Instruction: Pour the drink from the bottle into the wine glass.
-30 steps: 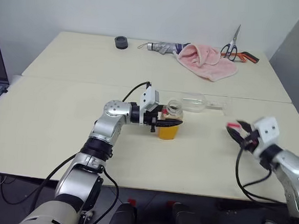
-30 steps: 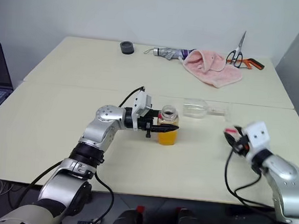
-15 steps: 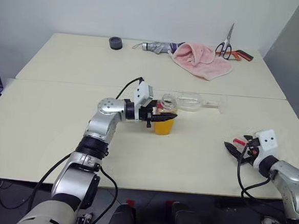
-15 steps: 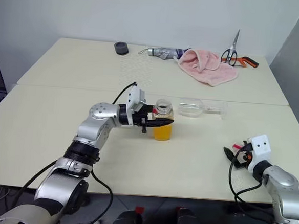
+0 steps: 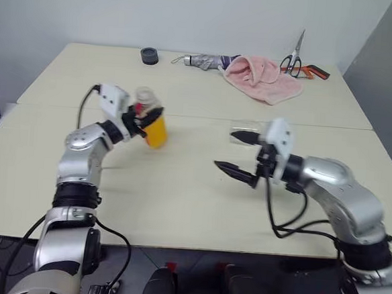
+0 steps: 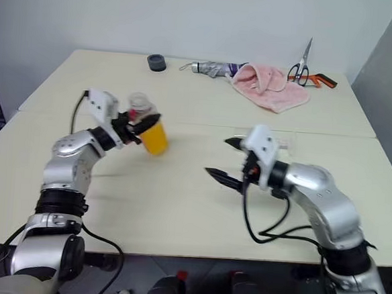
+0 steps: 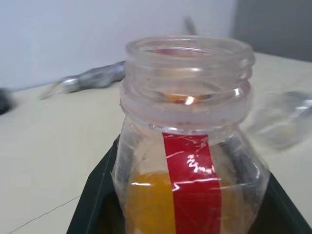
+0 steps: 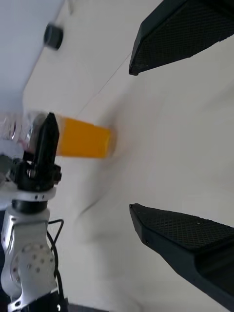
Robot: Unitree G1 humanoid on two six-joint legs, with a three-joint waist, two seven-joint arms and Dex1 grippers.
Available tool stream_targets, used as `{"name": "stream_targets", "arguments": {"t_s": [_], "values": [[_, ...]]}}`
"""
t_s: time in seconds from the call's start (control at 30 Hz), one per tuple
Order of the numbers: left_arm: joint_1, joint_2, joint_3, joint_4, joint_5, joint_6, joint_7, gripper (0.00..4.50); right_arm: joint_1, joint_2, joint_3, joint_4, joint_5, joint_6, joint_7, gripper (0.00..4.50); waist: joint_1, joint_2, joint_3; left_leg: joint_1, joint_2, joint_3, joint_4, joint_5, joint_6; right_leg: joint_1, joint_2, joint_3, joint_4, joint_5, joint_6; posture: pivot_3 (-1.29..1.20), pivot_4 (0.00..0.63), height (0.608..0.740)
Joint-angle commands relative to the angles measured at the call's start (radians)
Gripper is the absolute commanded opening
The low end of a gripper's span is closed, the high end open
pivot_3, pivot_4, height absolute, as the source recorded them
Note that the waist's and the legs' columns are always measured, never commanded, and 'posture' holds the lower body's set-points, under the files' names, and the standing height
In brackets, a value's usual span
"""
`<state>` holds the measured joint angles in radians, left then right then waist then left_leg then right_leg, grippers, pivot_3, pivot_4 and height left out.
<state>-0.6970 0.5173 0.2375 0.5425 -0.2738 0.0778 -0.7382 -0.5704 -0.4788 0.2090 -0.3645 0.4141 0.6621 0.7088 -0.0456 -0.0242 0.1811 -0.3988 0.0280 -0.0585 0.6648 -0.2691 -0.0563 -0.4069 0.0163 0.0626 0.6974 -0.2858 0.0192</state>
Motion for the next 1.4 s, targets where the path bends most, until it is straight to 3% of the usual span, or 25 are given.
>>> {"name": "stream_targets", "arguments": {"t_s": [0.03, 0.23, 0.5, 0.8, 1.13, 1.4], "values": [[-0.011, 0.033, 0.047, 0.018, 0.013, -0.058, 0.083, 1.78, -0.063, 0.053, 0.057, 0.058, -0.041, -0.019, -0.004, 4.50, 0.014, 0.000, 0.000, -0.001, 0.000, 0.000, 0.000, 0.000, 0.000, 0.000, -0.001, 0.000, 0.000, 0.000, 0.000, 0.00, 0.150, 0.740], [-0.001, 0.050, 0.077, 0.078, 0.022, -0.079, 0.171, 1.78, -0.140, 0.148, 0.141, 0.143, -0.093, -0.033, 0.015, 4.50, 0.020, -0.001, 0.000, -0.002, -0.002, 0.000, 0.000, 0.000, 0.000, -0.001, -0.006, -0.001, -0.001, 0.000, 0.000, 0.00, 0.150, 0.740], [-0.014, 0.044, 0.080, 0.169, 0.032, -0.128, 0.228, 1.78, -0.191, 0.217, 0.154, 0.220, -0.154, -0.070, 0.000, 4.50, 0.013, -0.001, 0.000, 0.000, -0.001, 0.000, 0.000, 0.000, 0.000, -0.001, -0.003, -0.001, 0.001, 0.000, 0.000, 0.00, 0.150, 0.740], [-0.020, 0.029, 0.073, 0.214, 0.029, -0.193, 0.248, 4.49, -0.189, 0.232, 0.142, 0.211, -0.164, -0.059, 0.008, 4.50, 0.013, -0.001, 0.000, 0.000, -0.001, 0.000, 0.000, 0.000, 0.000, -0.001, -0.002, -0.002, 0.001, 0.000, 0.000, 0.00, 0.150, 0.740], [0.193, -0.005, 0.097, -0.025, 0.022, -0.215, 0.341, 4.49, -0.099, 0.177, 0.135, 0.145, -0.216, -0.131, -0.013, 4.50, 0.014, -0.001, 0.000, -0.001, 0.001, 0.000, -0.001, 0.000, 0.000, -0.001, -0.005, -0.001, 0.000, 0.000, 0.000, 0.00, 0.150, 0.740], [0.376, -0.043, 0.100, -0.271, 0.030, -0.174, 0.437, 4.49, 0.075, 0.094, 0.062, 0.003, -0.217, -0.202, -0.025, 4.50, 0.014, -0.001, -0.001, 0.000, 0.001, -0.001, 0.000, 0.000, 0.000, 0.000, -0.006, -0.001, 0.000, 0.000, 0.000, 0.00, 0.150, 0.740]]}}
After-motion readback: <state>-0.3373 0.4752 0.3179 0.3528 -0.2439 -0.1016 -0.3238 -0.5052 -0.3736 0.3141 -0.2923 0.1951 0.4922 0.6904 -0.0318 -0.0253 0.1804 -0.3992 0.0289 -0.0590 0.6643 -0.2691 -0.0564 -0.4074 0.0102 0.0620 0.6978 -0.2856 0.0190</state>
